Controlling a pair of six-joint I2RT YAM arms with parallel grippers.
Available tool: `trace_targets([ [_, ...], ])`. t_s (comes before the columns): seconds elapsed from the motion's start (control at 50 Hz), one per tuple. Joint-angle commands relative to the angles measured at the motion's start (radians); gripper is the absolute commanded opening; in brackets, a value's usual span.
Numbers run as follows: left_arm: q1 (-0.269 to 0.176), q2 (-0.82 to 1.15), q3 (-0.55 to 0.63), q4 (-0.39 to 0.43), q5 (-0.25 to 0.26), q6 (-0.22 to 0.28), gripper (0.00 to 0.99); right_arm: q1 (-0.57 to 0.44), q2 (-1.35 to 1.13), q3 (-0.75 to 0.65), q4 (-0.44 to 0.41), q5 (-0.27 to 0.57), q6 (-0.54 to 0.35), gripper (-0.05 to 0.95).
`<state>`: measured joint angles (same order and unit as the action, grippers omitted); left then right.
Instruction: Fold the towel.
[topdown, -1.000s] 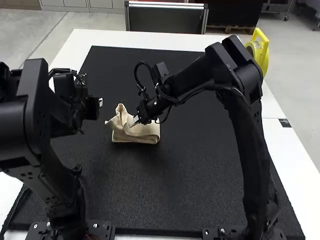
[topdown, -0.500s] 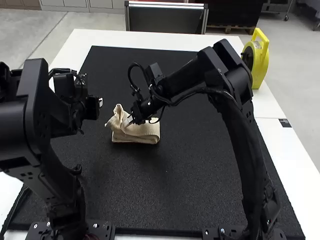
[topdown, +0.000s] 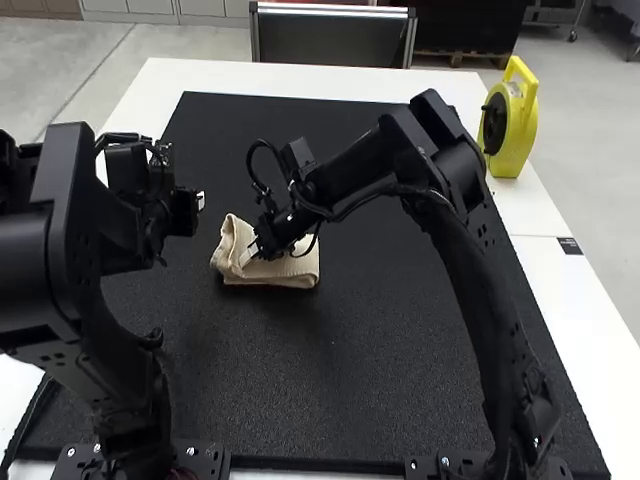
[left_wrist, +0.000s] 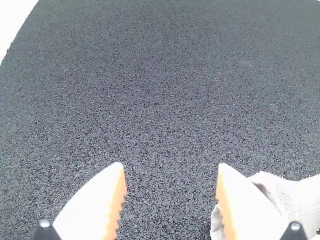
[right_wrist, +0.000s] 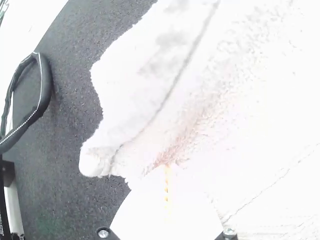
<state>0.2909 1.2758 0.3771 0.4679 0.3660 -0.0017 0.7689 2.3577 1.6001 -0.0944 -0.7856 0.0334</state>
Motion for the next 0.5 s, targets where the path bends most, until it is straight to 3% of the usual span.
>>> trace_targets([
  [0.0, 0.01, -0.021, 0.0, 0.005, 0.001, -0.009, 0.452, 0.012, 0.006, 0.031, 0.002, -0.004, 0.003, -0.02],
  [0.24, 0.01, -0.024, 0.0, 0.003, 0.001, -0.009, 0.452, 0.007, 0.006, 0.055, -0.005, -0.017, 0.002, -0.02],
  [0.48, 0.01, -0.026, 0.005, 0.003, 0.001, -0.012, 0.452, 0.004, -0.025, 0.1, -0.087, -0.04, -0.012, -0.02],
])
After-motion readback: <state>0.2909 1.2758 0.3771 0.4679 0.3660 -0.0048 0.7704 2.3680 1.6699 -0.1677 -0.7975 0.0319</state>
